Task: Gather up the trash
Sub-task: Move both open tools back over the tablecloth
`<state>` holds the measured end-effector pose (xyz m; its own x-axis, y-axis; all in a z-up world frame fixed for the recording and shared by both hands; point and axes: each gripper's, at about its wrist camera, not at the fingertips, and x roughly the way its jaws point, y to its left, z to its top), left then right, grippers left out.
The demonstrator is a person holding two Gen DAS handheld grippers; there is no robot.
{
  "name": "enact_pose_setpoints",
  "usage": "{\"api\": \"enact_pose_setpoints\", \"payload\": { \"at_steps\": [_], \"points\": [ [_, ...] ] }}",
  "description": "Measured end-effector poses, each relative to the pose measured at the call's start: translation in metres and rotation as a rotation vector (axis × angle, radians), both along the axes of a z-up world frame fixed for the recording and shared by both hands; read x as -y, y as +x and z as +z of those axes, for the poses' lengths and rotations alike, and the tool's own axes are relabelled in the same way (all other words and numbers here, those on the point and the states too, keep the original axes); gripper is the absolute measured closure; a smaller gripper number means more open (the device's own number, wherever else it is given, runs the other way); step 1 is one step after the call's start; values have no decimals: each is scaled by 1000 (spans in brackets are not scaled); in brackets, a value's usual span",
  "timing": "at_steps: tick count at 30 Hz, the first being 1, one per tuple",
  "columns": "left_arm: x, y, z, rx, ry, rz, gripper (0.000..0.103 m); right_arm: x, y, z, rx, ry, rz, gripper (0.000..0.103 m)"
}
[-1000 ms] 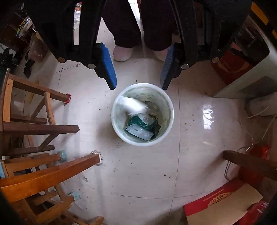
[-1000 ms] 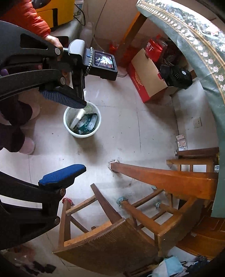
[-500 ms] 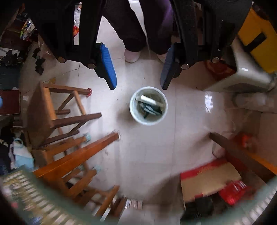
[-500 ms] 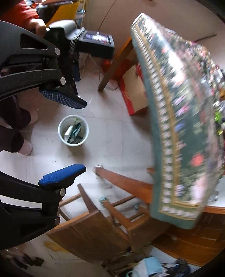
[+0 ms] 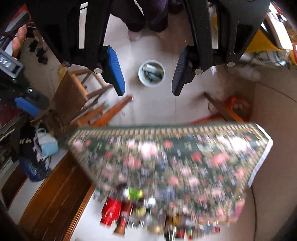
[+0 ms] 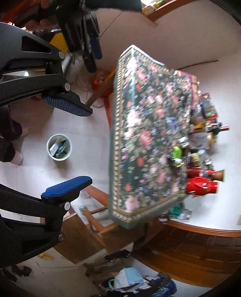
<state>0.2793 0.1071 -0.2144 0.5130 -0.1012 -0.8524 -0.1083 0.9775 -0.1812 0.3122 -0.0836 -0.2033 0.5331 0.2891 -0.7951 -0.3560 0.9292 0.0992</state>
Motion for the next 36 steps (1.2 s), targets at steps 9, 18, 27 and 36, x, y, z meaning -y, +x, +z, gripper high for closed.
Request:
{"api": "enact_pose_setpoints", "payload": {
  "at_steps": [9, 18, 27, 36],
  "points": [
    [-22, -39, 104, 228, 4, 17, 51, -21, -25, 70, 146, 24, -7, 40],
    [-36, -42, 141, 328, 63, 36, 30, -30, -28, 114, 302, 38, -38, 11],
    [-34, 14, 140, 332, 61, 57, 18, -25, 26, 114, 306, 31, -53, 11],
    [-12, 115, 146, 324, 77, 83, 18, -3, 105, 125, 292, 47, -32, 11]
  ]
}}
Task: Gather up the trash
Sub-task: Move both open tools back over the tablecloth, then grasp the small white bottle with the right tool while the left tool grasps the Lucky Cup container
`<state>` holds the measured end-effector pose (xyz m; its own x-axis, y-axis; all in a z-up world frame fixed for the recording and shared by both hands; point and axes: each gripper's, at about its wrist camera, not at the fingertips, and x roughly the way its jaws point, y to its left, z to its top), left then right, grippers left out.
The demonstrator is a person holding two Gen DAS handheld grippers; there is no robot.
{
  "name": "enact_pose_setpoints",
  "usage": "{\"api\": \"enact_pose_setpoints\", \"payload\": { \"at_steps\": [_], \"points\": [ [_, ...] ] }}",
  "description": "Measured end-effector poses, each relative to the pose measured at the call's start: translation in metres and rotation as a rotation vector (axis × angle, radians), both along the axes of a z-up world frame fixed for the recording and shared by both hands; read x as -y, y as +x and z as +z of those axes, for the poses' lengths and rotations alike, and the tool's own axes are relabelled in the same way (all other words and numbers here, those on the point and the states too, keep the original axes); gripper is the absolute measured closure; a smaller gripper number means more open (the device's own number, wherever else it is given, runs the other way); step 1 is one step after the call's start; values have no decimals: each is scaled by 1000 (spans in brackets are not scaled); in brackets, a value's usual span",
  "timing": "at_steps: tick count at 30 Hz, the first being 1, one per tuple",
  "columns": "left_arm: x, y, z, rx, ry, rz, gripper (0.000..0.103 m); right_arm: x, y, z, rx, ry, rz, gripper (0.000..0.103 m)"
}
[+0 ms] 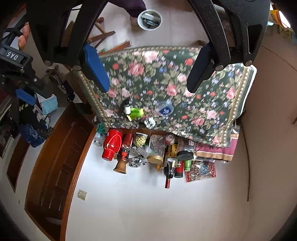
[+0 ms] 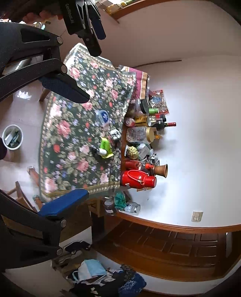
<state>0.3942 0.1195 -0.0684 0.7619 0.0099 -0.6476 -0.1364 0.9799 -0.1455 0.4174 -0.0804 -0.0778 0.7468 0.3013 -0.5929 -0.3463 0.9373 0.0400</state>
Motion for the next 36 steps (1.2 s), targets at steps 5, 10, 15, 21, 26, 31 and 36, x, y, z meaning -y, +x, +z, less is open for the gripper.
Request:
{"api": "enact_pose_setpoints", "payload": {
  "at_steps": [5, 10, 15, 21, 26, 31, 36],
  "points": [
    [11, 47, 4, 9, -22, 30, 18, 13, 48, 6, -1, -3, 34, 11],
    [19, 88, 0, -10, -25, 72, 18, 20, 87, 8, -5, -10, 67, 11],
    [16, 115, -7, -30, -48, 108, 18, 20, 119, 4, -22, -19, 102, 11],
    [-2, 150, -40, -143, -49, 110, 18, 14, 158, -18, -113, -3, 102, 11],
    [-34, 177, -68, -229, -62, 86, 18, -5, 188, -44, -199, -20, 72, 11],
    [-66, 214, -94, -297, -35, -8, 18, -33, 219, -86, -324, -21, -5, 11],
    [-79, 249, -132, -368, -21, -127, 18, -58, 249, -139, -468, -25, -67, 11]
  ]
}}
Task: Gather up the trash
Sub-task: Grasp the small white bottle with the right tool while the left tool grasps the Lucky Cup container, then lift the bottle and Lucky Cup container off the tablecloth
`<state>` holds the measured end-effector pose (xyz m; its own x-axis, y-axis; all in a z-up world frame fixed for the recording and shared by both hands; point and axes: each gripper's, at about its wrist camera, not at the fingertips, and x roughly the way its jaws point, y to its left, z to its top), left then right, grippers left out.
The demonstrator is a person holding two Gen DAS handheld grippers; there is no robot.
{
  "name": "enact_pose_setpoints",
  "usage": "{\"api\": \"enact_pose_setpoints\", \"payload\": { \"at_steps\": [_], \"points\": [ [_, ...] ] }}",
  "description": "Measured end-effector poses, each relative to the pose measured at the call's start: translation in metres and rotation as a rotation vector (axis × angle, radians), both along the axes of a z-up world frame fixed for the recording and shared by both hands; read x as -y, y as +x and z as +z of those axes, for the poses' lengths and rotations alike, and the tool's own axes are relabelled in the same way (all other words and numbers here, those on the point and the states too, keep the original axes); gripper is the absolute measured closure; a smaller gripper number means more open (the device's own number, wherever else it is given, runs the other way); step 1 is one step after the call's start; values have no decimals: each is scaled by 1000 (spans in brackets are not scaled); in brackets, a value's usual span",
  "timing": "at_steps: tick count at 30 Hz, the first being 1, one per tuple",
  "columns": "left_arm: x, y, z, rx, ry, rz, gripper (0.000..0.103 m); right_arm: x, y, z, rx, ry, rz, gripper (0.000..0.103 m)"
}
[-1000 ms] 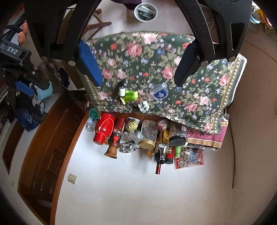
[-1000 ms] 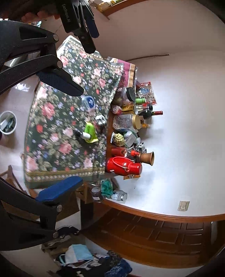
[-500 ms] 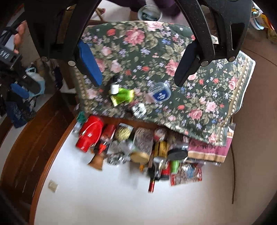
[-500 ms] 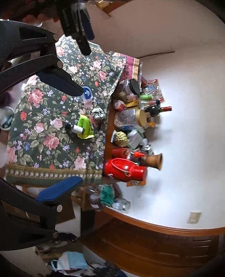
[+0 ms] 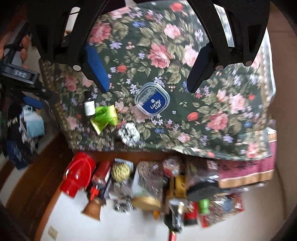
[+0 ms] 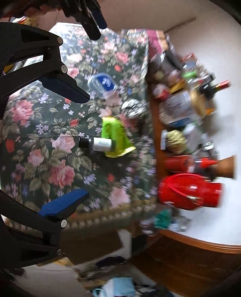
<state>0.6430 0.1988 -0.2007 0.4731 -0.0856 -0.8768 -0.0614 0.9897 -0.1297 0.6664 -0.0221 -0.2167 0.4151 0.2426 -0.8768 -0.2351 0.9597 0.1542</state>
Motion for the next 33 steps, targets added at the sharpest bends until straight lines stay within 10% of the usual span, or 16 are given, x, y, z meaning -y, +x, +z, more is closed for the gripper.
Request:
{"api": "enact_pose_setpoints", "payload": {
  "at_steps": [12, 23, 33],
  "points": [
    [-5, 80, -121, -261, -67, -125, 18, -12, 48, -77, -192, 45, -154, 22],
    [28, 95, -135, -228, 132, -231, 17, -20, 53, -91, -198, 5, -132, 76],
    [26, 77, -131, -211, 126, -188, 26, -17, 33, -56, -127, 54, -69, 77]
  ]
}}
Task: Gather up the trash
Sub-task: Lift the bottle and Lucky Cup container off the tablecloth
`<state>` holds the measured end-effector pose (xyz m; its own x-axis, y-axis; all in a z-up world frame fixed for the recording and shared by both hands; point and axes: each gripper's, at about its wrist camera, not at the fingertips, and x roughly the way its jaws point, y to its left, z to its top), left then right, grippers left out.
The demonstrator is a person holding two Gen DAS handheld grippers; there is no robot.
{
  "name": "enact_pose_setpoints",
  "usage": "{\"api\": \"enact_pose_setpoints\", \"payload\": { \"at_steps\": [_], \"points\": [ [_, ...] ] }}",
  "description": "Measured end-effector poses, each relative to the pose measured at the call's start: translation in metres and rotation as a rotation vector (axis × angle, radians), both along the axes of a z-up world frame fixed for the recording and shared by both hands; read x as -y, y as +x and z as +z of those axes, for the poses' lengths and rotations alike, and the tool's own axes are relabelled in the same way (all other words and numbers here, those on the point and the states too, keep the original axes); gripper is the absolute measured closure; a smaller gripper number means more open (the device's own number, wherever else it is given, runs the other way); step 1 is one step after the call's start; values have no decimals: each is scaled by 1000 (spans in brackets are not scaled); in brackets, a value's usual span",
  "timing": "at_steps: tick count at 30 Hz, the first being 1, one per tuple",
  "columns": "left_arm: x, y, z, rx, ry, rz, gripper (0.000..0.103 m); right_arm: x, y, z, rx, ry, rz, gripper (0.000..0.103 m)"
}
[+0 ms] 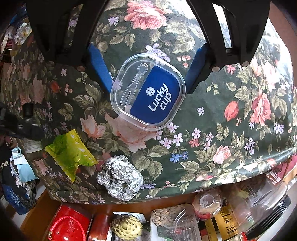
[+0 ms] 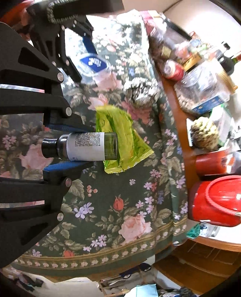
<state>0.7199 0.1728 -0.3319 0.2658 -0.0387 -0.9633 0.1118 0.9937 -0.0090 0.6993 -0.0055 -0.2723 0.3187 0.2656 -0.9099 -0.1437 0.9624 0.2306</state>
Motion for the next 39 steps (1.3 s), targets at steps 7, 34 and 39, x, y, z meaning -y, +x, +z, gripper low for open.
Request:
{"api": "enact_pose_setpoints", "payload": {
  "at_steps": [7, 34, 39],
  "points": [
    [3, -21, 26, 12, -80, 101, 31, 30, -26, 38, 71, 30, 7, 77],
    [108, -99, 7, -66, -39, 210, 32, 123, -74, 53, 153, 11, 198, 77],
    [116, -87, -1, -74, 22, 195, 17, 127, -77, 45, 135, 25, 252, 77]
  ]
}}
